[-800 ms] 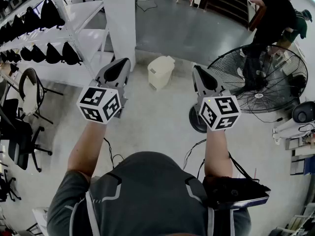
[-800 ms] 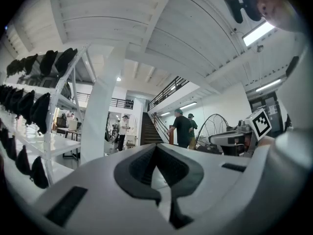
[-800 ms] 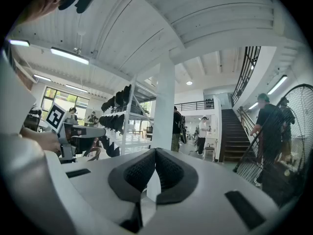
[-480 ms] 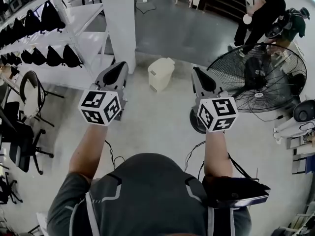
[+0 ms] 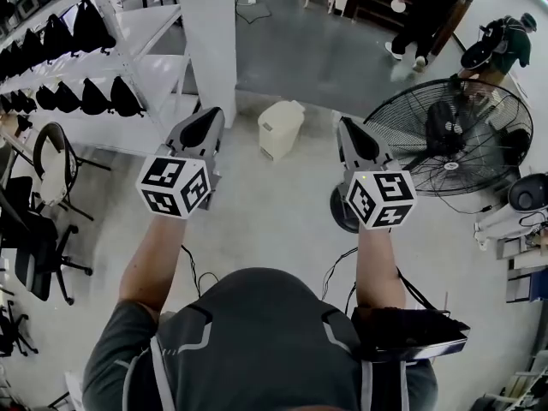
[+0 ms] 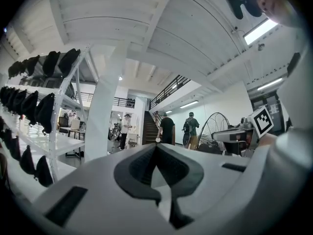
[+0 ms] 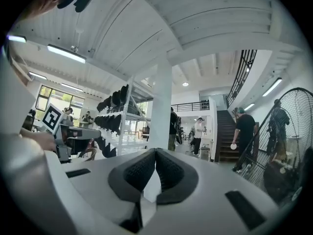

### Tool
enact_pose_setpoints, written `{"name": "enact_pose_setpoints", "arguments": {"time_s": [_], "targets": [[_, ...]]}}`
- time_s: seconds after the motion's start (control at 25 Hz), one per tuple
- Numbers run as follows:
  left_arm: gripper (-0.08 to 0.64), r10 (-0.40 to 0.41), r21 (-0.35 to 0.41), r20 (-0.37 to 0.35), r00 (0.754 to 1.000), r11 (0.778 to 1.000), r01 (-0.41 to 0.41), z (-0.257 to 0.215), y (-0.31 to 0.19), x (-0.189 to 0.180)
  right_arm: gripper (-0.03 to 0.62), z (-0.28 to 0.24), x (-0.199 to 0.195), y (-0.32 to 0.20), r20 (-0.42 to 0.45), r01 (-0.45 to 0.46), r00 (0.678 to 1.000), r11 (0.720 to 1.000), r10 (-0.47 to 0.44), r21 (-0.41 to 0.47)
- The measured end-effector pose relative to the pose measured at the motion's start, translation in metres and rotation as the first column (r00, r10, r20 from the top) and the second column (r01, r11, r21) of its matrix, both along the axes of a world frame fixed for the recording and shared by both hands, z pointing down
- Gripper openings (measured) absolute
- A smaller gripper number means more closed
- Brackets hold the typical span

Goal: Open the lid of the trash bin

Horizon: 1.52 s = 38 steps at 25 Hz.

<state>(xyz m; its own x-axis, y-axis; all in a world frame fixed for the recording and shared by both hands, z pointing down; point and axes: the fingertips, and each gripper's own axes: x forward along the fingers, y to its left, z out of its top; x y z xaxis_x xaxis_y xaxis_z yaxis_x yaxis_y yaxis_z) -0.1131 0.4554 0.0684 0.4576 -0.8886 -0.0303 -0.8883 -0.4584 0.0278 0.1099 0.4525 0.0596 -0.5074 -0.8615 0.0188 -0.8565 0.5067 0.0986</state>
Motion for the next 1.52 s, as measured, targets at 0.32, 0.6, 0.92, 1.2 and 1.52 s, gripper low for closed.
{"name": "enact_pose_setpoints", "arguments": {"time_s": [0.32,0.6,0.92,1.2,1.52], "targets": [[0.008,-0.072,-0.001,-0.042,0.997,0.997,0.072,0.009,0.001,-0.046,0.026,0.008,-0.031,0.002,-0.029,-0.005,1.000,1.000,0.005,-0.006],[0.008,-0.022,-0.001,-0.055,0.998,1.000,0.022,0.021,-0.001,-0.068,0.027,0.011,-0.059,0.004,-0.033,-0.025,0.999,1.000,0.025,0.008],[0.008,-0.065,-0.010,-0.008,0.998,0.998,0.064,0.035,-0.041,-0.068,0.027,0.019,-0.060,-0.047,0.000,0.015,1.000,1.000,-0.015,0.013],[0.008,-0.082,0.003,0.013,0.997,0.997,0.082,0.023,-0.109,-0.039,0.027,0.011,-0.043,-0.131,-0.008,0.056,0.998,0.998,-0.056,0.023],[0.008,-0.129,-0.031,0.002,0.992,0.991,0.129,0.025,-0.188,-0.007,0.028,0.012,-0.012,-0.214,-0.036,0.075,0.997,0.997,-0.074,0.026]]}}
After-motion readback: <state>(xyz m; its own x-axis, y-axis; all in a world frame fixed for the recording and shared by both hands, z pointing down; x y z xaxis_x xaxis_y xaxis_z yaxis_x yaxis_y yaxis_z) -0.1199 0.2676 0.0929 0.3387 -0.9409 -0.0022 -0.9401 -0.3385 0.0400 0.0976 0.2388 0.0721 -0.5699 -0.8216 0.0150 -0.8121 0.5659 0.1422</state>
